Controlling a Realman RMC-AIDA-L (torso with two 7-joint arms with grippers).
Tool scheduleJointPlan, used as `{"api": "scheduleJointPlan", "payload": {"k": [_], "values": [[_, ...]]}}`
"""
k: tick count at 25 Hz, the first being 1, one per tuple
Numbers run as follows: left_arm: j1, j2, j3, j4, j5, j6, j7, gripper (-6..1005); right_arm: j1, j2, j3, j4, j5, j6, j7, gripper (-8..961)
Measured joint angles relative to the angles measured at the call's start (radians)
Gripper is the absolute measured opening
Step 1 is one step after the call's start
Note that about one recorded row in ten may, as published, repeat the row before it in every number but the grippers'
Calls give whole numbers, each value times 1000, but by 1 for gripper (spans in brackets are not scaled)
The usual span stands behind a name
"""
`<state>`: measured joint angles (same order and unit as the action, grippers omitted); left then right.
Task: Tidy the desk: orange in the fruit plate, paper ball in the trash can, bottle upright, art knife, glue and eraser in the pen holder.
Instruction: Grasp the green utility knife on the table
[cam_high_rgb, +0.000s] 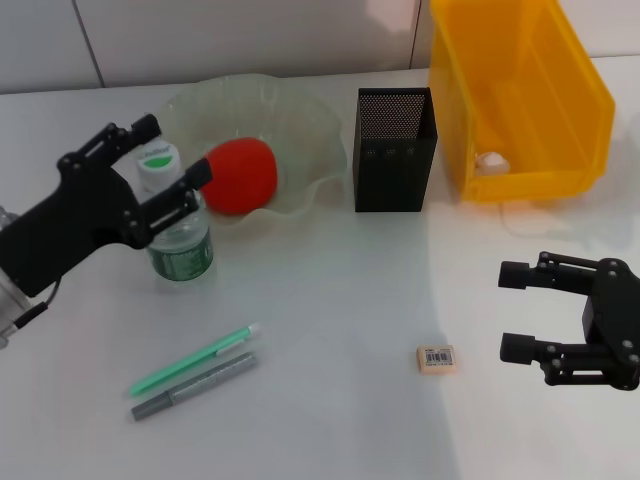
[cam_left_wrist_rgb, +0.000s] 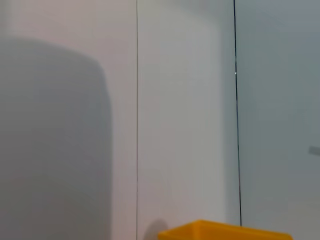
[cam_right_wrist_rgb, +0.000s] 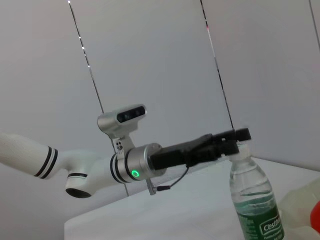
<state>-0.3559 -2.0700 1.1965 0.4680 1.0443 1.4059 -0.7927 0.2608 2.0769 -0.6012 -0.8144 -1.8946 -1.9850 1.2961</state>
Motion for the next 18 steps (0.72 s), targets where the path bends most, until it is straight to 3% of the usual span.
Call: {"api": "scheduleJointPlan", "payload": {"k": [5, 8, 13, 16, 18], "values": [[63, 2, 0, 83, -35, 51, -14, 780, 0, 0, 0, 0, 0, 0, 0, 799], [126, 5, 7, 196, -36, 141, -80, 787, 0, -1, 5, 0, 0, 0, 0, 800], [152, 8, 9, 287, 5, 263, -155, 792, -3, -2, 11, -7, 0, 0, 0, 800], [180, 3, 19, 417, 115, 217, -275, 792, -6, -7, 11, -12, 0, -4, -1, 800], [194, 0, 34, 481, 165, 168, -333, 792, -9, -29, 11, -16, -12, -20, -1, 800]]}}
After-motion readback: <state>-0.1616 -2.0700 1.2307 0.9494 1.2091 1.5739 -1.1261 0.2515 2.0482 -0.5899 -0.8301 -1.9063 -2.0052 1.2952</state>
